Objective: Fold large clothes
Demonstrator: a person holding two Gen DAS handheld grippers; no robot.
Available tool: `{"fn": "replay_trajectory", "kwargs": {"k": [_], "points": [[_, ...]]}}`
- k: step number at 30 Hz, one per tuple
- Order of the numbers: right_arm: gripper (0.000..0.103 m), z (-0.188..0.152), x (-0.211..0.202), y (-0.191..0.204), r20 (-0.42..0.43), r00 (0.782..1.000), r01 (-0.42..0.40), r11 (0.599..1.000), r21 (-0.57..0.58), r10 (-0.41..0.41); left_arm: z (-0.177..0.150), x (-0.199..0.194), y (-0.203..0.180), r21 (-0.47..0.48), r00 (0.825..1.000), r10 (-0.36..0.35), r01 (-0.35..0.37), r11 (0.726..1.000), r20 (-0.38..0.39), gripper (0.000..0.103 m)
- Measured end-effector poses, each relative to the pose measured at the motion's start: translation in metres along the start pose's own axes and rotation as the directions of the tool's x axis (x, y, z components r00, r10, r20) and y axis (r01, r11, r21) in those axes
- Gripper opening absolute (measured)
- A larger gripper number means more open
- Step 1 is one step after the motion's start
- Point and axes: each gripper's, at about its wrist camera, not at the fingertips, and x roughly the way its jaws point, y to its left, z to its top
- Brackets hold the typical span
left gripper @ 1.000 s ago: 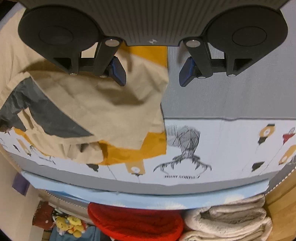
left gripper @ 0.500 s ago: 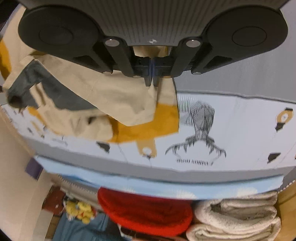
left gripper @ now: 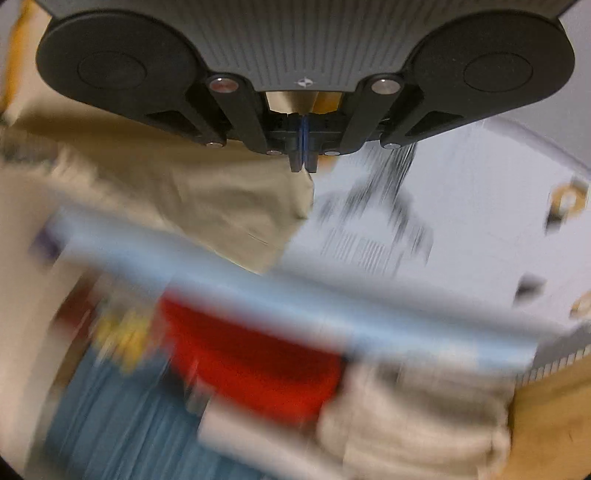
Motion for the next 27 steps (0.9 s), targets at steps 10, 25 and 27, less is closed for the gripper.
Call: {"fn": "replay_trajectory", "kwargs": {"k": [10, 25, 27], "points": [[0.0, -0.024, 0.081, -0.002, -0.239, 0.952, 0.19, 0.981, -0.026, -0.191, 0.017, 0.021, -0.016, -0.031, 0.993, 0.005, -0.001, 1.0, 0.122, 0.0], [0.032, -0.029, 0.024, -0.007, -0.382, 0.909, 0.162, 0.986, -0.041, -0.166, -0.037, -0.016, -0.011, -0.002, 0.974, 0.058, -0.06, 0.998, -0.217, 0.043], [0.033, -0.04, 0.003, -0.007, -0.456, 0.872, 0.165, 0.984, -0.069, -0.178, -0.054, -0.033, -0.005, -0.015, 0.954, 0.1, -0.109, 0.994, -0.282, 0.043]]}}
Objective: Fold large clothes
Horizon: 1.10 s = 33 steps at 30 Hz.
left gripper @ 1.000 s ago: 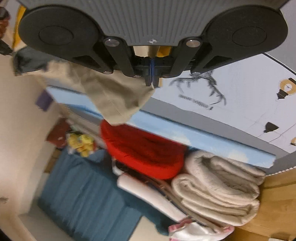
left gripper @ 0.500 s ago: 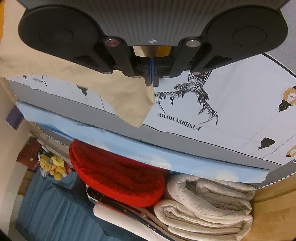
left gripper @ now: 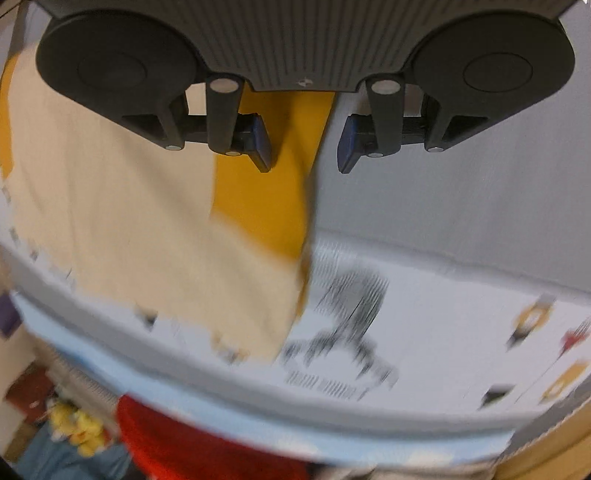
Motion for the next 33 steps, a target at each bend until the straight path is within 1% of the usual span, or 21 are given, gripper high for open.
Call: {"fn": "replay_trajectory", "kwargs": {"k": [2, 3, 5, 7, 8, 9, 10, 12, 14, 16, 20, 22, 24, 27, 30, 32, 33], "points": [[0.033, -0.023, -0.016, -0.004, -0.054, 0.998, 0.033, 0.999, -0.017, -0.034, -0.025, -0.022, 0.009, -0.036, 1.0, 0.014, -0.014, 0.999, 0.003, 0.043], [0.033, -0.032, -0.027, -0.005, -0.053, 0.998, 0.03, 0.999, -0.02, -0.031, -0.036, -0.033, 0.013, -0.042, 1.0, 0.001, -0.001, 0.999, 0.017, 0.043], [0.033, -0.054, -0.052, -0.008, -0.035, 0.999, 0.017, 1.0, -0.023, -0.018, -0.059, -0.054, 0.02, -0.048, 0.996, -0.044, 0.048, 0.998, 0.073, 0.045], [0.035, -0.073, -0.072, -0.013, 0.004, 1.0, 0.012, 1.0, -0.016, -0.012, -0.079, -0.066, 0.025, -0.046, 0.99, -0.065, 0.071, 0.996, 0.122, 0.05], [0.036, -0.084, -0.081, -0.016, 0.028, 1.0, 0.013, 1.0, -0.005, -0.013, -0.089, -0.069, 0.028, -0.038, 0.989, -0.065, 0.071, 0.997, 0.132, 0.05], [0.036, -0.091, -0.087, -0.018, 0.044, 0.999, 0.016, 1.0, 0.007, -0.016, -0.095, -0.067, 0.029, -0.033, 0.991, -0.056, 0.06, 0.998, 0.118, 0.051], [0.036, -0.096, -0.091, -0.019, 0.054, 0.998, 0.02, 1.0, 0.015, -0.021, -0.095, -0.062, 0.03, -0.044, 0.996, -0.041, 0.045, 0.998, 0.085, 0.051], [0.036, -0.099, -0.095, -0.018, 0.086, 0.996, 0.034, 0.999, 0.004, -0.034, -0.094, -0.055, 0.035, -0.088, 0.995, -0.072, 0.077, 0.993, 0.064, 0.051], [0.038, -0.1, -0.094, -0.016, 0.108, 0.993, 0.043, 0.999, -0.008, -0.042, -0.092, -0.049, 0.039, -0.112, 0.996, -0.079, 0.084, 0.99, 0.052, 0.052], [0.043, -0.1, -0.089, -0.02, 0.09, 0.995, 0.042, 0.999, 0.0, -0.042, -0.09, -0.043, 0.046, -0.151, 0.997, -0.07, 0.074, 0.986, 0.034, 0.052], [0.045, -0.096, -0.072, -0.026, 0.039, 0.998, 0.048, 0.998, 0.033, -0.049, -0.086, -0.028, 0.063, -0.269, 0.993, -0.115, 0.112, 0.957, 0.003, 0.053], [0.046, -0.094, -0.064, -0.029, 0.019, 0.999, 0.05, 0.997, 0.054, -0.051, -0.085, -0.027, 0.067, -0.297, 0.992, -0.127, 0.123, 0.947, 0.005, 0.054], [0.046, -0.093, -0.055, -0.033, -0.014, 0.999, 0.051, 0.996, 0.075, -0.05, -0.084, -0.026, 0.07, -0.314, 0.991, -0.136, 0.131, 0.94, 0.007, 0.054], [0.046, -0.095, -0.041, -0.036, -0.081, 0.995, 0.066, 0.994, 0.084, -0.059, -0.083, -0.024, 0.069, -0.318, 0.99, -0.141, 0.133, 0.939, -0.002, 0.054], [0.046, -0.095, -0.036, -0.035, -0.098, 0.993, 0.069, 0.995, 0.079, -0.061, -0.085, -0.023, 0.067, -0.313, 0.989, -0.147, 0.136, 0.94, -0.009, 0.054], [0.041, -0.096, -0.037, -0.032, -0.097, 0.993, 0.068, 0.995, 0.071, -0.061, -0.084, -0.019, 0.063, -0.3, 0.989, -0.148, 0.137, 0.944, -0.014, 0.054], [0.034, -0.096, -0.037, -0.031, -0.096, 0.993, 0.069, 0.995, 0.066, -0.063, -0.085, -0.019, 0.062, -0.291, 0.988, -0.151, 0.14, 0.947, -0.016, 0.051]]}}
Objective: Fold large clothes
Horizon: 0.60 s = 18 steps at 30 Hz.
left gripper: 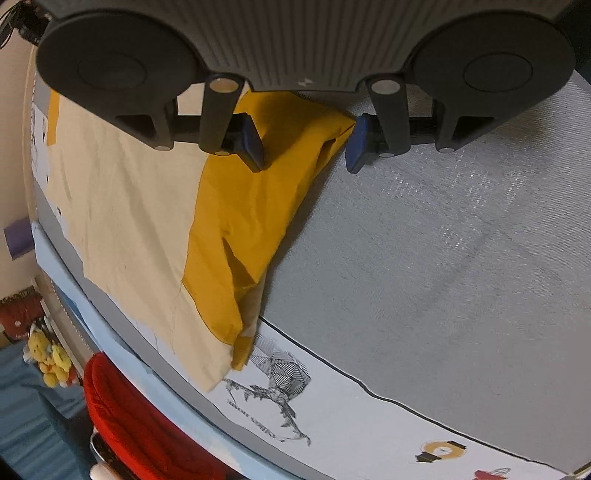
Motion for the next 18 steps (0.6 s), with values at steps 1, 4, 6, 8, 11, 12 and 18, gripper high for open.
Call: {"fn": "replay_trajectory", "kwargs": {"k": [1, 4, 6, 8, 11, 12, 18], "points": [[0.024, -0.001, 0.0, 0.001, 0.002, 1.0, 0.005, 1.0, -0.005, -0.005, -0.002, 0.0, -0.001, 0.012, 1.0, -0.002, 0.002, 1.0, -0.002, 0.045], [0.002, -0.002, -0.002, 0.001, 0.0, 1.0, -0.001, 1.0, -0.018, 0.001, -0.005, -0.006, -0.009, 0.082, 1.0, -0.015, 0.013, 0.997, 0.02, 0.002], [0.001, -0.002, -0.01, 0.002, 0.029, 0.999, -0.026, 0.999, -0.034, 0.027, -0.008, -0.02, -0.014, 0.118, 0.997, -0.042, 0.034, 0.992, 0.069, 0.001], [0.001, 0.0, -0.024, 0.004, 0.082, 0.996, -0.041, 0.998, -0.037, 0.044, -0.012, -0.039, -0.016, 0.154, 0.99, -0.083, 0.066, 0.986, 0.112, 0.001], [0.0, 0.0, -0.049, 0.0, 0.166, 0.983, -0.084, 0.996, 0.018, 0.08, -0.018, -0.041, -0.012, 0.163, 0.994, -0.06, 0.044, 0.986, 0.089, 0.001], [0.0, 0.0, -0.051, -0.003, 0.16, 0.984, -0.085, 0.996, 0.028, 0.08, -0.019, -0.037, -0.01, 0.153, 0.997, -0.044, 0.033, 0.988, 0.065, 0.001], [0.001, -0.006, -0.025, 0.0, 0.053, 0.999, 0.006, 1.0, 0.002, -0.006, -0.021, -0.027, -0.005, 0.133, 0.999, 0.033, -0.035, 0.991, 0.016, 0.01]]}}
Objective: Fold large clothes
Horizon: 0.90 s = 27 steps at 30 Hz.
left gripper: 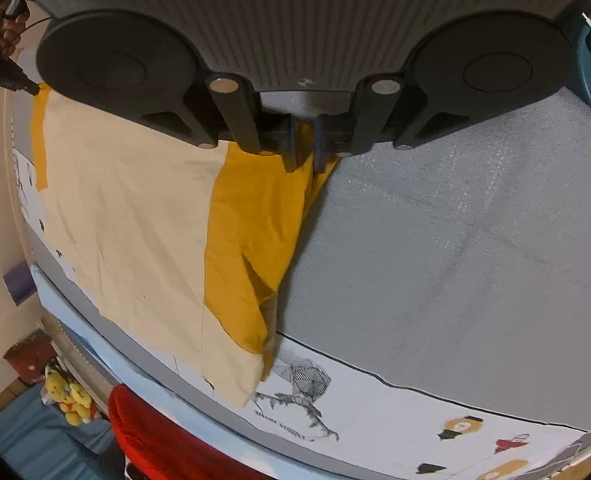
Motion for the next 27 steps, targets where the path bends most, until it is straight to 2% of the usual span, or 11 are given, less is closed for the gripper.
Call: {"fn": "replay_trajectory", "kwargs": {"k": [3, 6, 8, 10, 13, 15, 17, 18, 20, 22, 27], "points": [[0.002, 0.0, -0.001, 0.007, 0.016, 0.999, 0.042, 0.998, -0.044, -0.041, 0.0, -0.006, -0.002, 0.024, 0.999, 0.021, -0.022, 0.999, 0.027, 0.024], [0.003, 0.001, -0.009, 0.011, 0.091, 0.989, 0.124, 0.988, -0.087, -0.116, 0.0, -0.018, -0.017, 0.09, 0.991, 0.044, -0.055, 0.994, 0.124, 0.026], [0.003, 0.001, -0.015, 0.016, 0.146, 0.981, 0.151, 0.979, -0.134, -0.131, 0.0, -0.032, -0.033, 0.157, 0.974, -0.007, -0.029, 0.987, 0.226, 0.026], [0.003, 0.004, -0.02, 0.022, 0.192, 0.979, 0.101, 0.979, -0.176, -0.067, -0.003, -0.037, -0.047, 0.203, 0.965, -0.057, 0.004, 0.979, 0.255, 0.026], [0.003, 0.005, -0.019, 0.031, 0.2, 0.978, -0.007, 0.977, -0.214, 0.051, -0.006, -0.018, -0.061, 0.238, 0.981, -0.104, 0.063, 0.969, 0.162, 0.028], [0.004, 0.006, -0.007, 0.033, 0.153, 0.987, -0.022, 0.977, -0.21, 0.055, -0.011, 0.011, -0.062, 0.245, 0.999, -0.03, 0.023, 0.969, 0.028, 0.028], [0.009, 0.005, 0.011, 0.031, 0.071, 0.997, -0.013, 0.982, -0.189, 0.027, -0.019, 0.036, -0.056, 0.254, 0.992, 0.09, -0.065, 0.965, -0.089, 0.028], [0.01, 0.005, 0.023, 0.029, 0.013, 1.0, -0.002, 0.984, -0.178, 0.004, -0.019, 0.038, -0.052, 0.235, 0.989, 0.1, -0.072, 0.969, -0.107, 0.028], [0.01, -0.001, 0.043, 0.024, -0.089, 0.992, 0.069, 0.979, -0.194, -0.087, -0.016, 0.03, -0.048, 0.19, 0.994, 0.072, -0.055, 0.98, -0.087, 0.029], [0.01, -0.003, 0.049, 0.024, -0.121, 0.985, 0.093, 0.973, -0.209, -0.12, -0.013, 0.018, -0.045, 0.182, 0.997, 0.067, -0.058, 0.982, -0.047, 0.03], [0.011, 0.004, 0.023, 0.03, -0.003, 0.993, 0.116, 0.967, -0.225, -0.12, -0.018, -0.021, -0.043, 0.092, 1.0, 0.012, -0.015, 0.996, 0.029, 0.036]]}}
